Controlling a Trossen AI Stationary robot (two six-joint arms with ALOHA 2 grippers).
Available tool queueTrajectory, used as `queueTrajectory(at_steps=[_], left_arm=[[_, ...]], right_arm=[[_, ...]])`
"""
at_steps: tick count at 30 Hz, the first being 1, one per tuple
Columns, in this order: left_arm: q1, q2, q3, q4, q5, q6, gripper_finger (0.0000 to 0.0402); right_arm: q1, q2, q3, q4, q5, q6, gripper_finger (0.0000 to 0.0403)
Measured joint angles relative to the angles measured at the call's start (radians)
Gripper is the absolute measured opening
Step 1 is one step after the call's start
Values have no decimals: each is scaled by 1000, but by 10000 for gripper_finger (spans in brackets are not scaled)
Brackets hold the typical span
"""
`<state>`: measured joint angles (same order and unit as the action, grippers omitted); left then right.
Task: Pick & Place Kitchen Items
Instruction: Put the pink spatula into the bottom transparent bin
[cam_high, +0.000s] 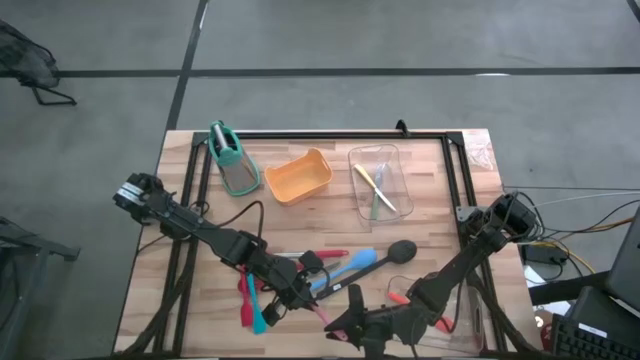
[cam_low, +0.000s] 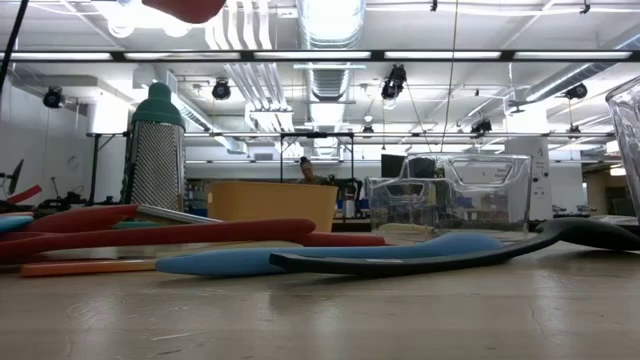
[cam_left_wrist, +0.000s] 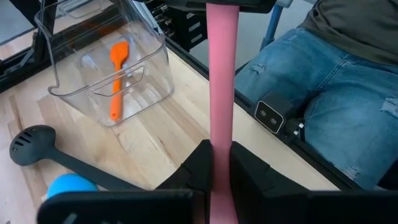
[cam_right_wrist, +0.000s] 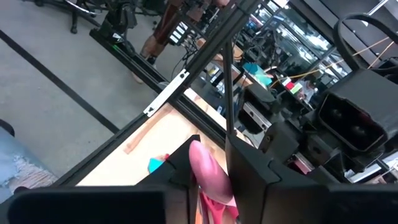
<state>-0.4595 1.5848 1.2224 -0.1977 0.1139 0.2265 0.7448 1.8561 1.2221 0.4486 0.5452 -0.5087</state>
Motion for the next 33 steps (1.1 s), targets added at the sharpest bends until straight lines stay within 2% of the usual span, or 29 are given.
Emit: queueTrajectory(at_steps=[5,12,23,29,33], left_arm=[[0,0,0,3,0,1,37],[0,3,-2,-5,-3,-3,46],[-1,3,-2,7,-27,-47,57],[1,-11,4,76,-62,-67,97],[-1,-26,2,78,-99,-70,136]], right_arm=[[0,0,0,-12,1,15,81],[-3,-4,2,-23,17,13,30],[-2,-4,22,-63,42,25,28],[-4,8,61,-234,28,137,27],[-8,1,95,-337,75,206,27]])
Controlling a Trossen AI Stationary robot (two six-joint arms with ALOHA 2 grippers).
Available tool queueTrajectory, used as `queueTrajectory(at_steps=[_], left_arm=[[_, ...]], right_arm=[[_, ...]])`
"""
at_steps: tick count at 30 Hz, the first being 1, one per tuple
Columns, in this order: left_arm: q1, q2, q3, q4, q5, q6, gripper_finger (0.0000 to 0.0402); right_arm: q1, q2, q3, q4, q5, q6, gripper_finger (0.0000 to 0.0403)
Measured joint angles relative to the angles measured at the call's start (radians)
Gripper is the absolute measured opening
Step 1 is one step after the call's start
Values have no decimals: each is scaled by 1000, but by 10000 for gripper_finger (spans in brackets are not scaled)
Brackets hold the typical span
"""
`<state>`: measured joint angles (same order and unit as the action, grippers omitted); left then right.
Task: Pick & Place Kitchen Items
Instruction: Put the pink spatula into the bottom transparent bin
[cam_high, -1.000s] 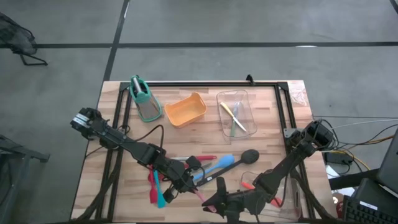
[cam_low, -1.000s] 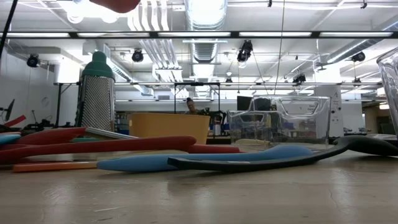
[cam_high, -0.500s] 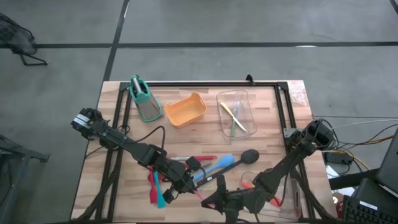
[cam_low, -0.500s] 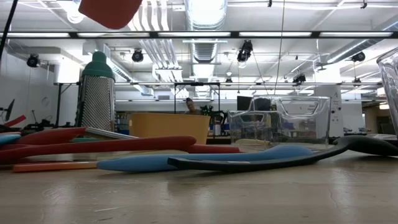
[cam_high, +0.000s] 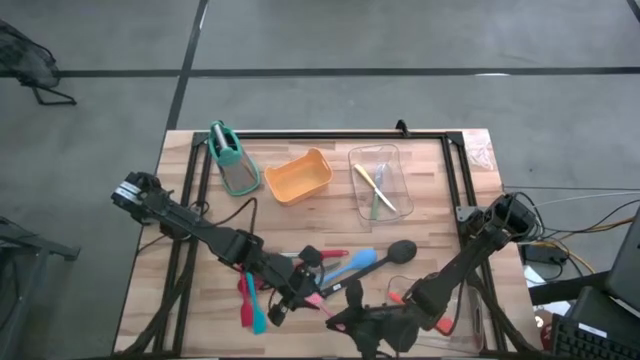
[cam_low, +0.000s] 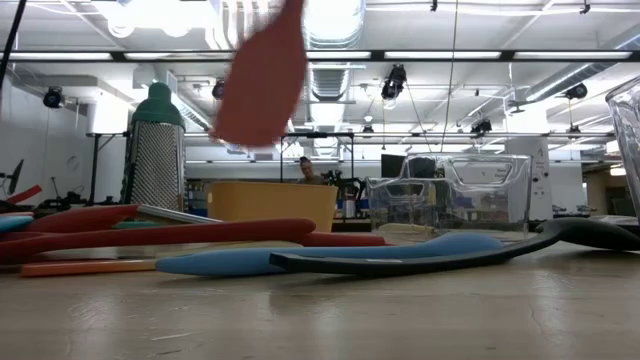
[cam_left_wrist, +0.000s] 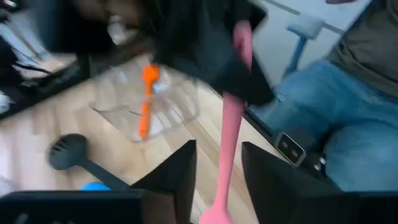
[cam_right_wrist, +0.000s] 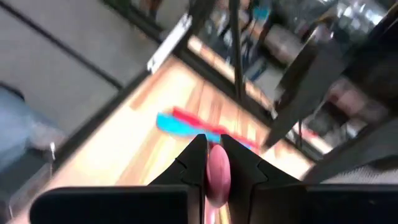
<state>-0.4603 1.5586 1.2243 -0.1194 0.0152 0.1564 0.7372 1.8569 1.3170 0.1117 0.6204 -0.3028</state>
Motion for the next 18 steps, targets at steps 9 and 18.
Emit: queueTrajectory(at_steps=[9,18], left_arm=[[-2,-41,0,-54,-22,-56,169],[-6,-41,-1,-136,-21,-116,170]], right_arm=[[4,-6,248,-637,-2,381,27],[8,-5,509,-1106,-160,717,27]])
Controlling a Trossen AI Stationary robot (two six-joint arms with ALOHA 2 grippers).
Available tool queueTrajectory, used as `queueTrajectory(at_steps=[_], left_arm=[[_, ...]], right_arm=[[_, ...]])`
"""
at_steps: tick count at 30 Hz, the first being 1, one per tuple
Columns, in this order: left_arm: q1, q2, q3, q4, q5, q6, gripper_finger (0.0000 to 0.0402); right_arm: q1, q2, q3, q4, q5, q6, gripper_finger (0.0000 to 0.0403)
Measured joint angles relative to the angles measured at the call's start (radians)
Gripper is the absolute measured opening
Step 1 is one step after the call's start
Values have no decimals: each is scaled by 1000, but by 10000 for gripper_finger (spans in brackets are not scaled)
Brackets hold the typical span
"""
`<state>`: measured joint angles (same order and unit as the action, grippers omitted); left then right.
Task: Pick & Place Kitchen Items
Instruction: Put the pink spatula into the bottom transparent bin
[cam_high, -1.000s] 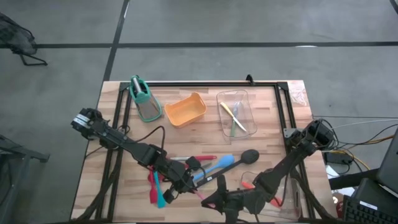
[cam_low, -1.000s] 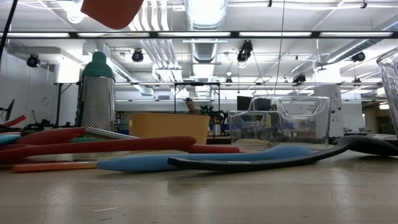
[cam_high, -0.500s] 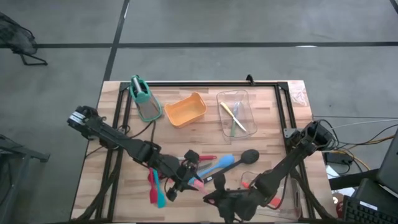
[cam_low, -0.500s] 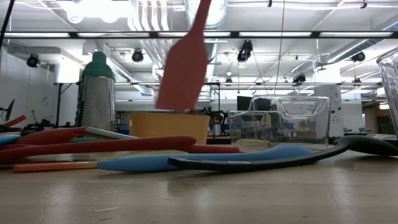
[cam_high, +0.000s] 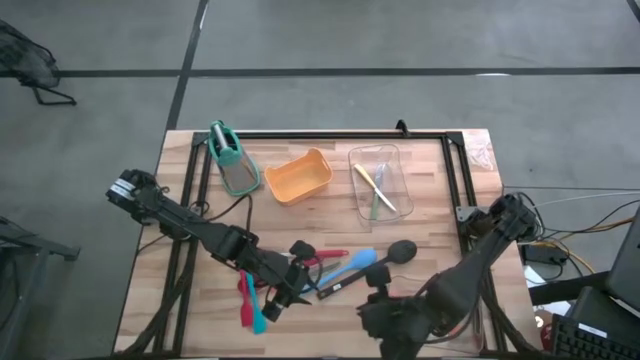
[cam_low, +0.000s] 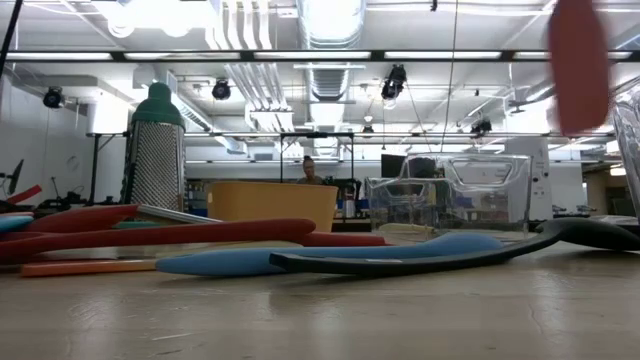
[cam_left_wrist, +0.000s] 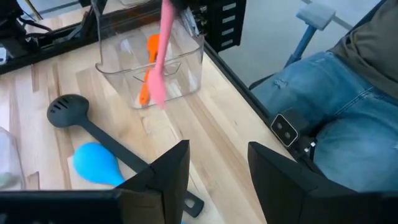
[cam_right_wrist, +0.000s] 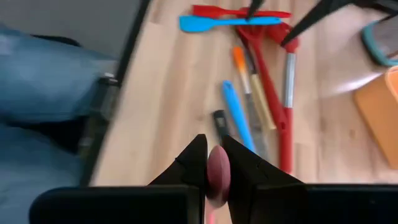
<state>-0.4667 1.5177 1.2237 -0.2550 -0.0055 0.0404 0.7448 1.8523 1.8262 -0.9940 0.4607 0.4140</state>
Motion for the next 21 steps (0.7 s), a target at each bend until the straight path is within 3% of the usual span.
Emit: queueTrajectory(at_steps=[12,17,21], left_arm=[[0,2,0,-24,0,-17,170],[-2,2,-1,-77,0,-42,170],[-4,2,-2,-114,0,-86,170]], right_arm=[[-7,0,319,-413,-153,294,28],[0,0,280,-541,-301,511,29],[17,0,177,-544,-418,635,29]])
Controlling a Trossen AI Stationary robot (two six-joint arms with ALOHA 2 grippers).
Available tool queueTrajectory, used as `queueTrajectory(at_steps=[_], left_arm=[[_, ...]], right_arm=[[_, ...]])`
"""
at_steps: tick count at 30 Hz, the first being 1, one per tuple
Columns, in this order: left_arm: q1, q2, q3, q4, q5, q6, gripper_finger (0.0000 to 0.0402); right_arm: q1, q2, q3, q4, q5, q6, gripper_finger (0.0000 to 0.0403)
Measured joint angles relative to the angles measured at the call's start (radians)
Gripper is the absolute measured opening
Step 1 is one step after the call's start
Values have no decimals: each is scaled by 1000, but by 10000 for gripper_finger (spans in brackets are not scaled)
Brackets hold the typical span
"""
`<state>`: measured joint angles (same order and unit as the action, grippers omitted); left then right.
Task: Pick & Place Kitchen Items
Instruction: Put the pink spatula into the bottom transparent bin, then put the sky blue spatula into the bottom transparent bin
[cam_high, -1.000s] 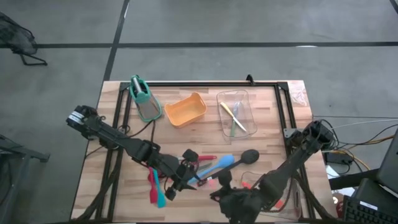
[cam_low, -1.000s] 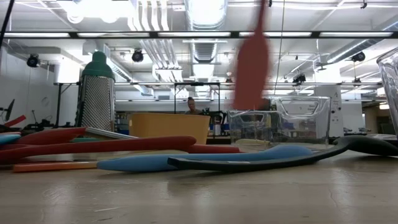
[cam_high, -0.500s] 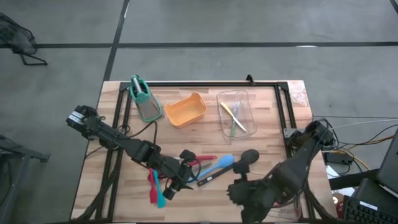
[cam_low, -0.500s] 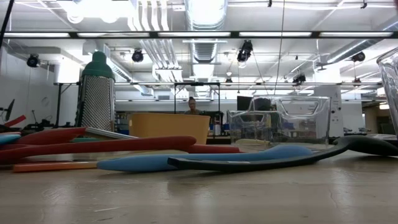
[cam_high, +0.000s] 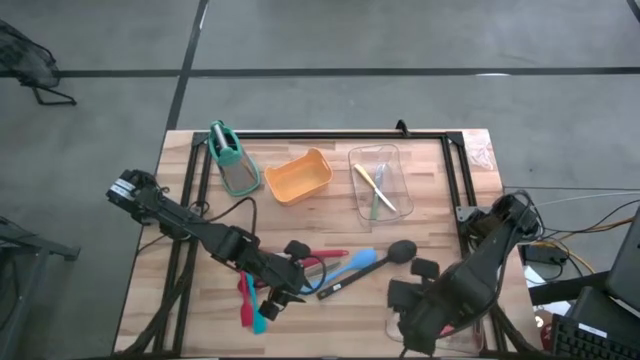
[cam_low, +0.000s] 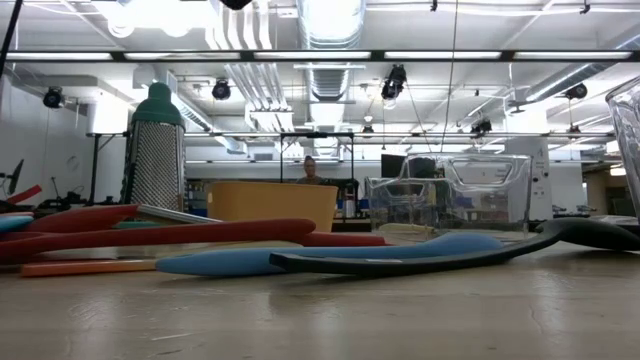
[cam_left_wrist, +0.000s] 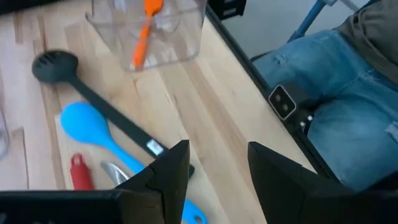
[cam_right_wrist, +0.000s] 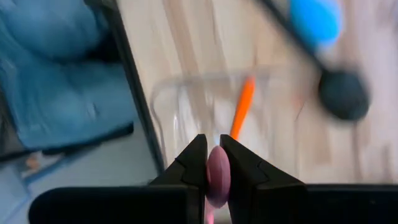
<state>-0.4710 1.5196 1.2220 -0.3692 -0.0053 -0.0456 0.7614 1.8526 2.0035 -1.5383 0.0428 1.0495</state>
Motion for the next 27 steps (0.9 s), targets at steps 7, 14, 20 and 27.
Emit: queueTrajectory(at_steps=[7,14,20,27], left_arm=[[-17,0,-40,-8,3,-41,170],[-18,1,-96,-3,1,-111,170],[-33,1,-116,-59,17,-224,170],[-93,1,-116,-209,-14,-259,166]], right_arm=[[2,2,-217,0,-128,78,29],[-2,2,-364,38,-178,103,31],[-2,2,-439,61,-178,157,66],[-2,2,-471,64,-110,173,135]])
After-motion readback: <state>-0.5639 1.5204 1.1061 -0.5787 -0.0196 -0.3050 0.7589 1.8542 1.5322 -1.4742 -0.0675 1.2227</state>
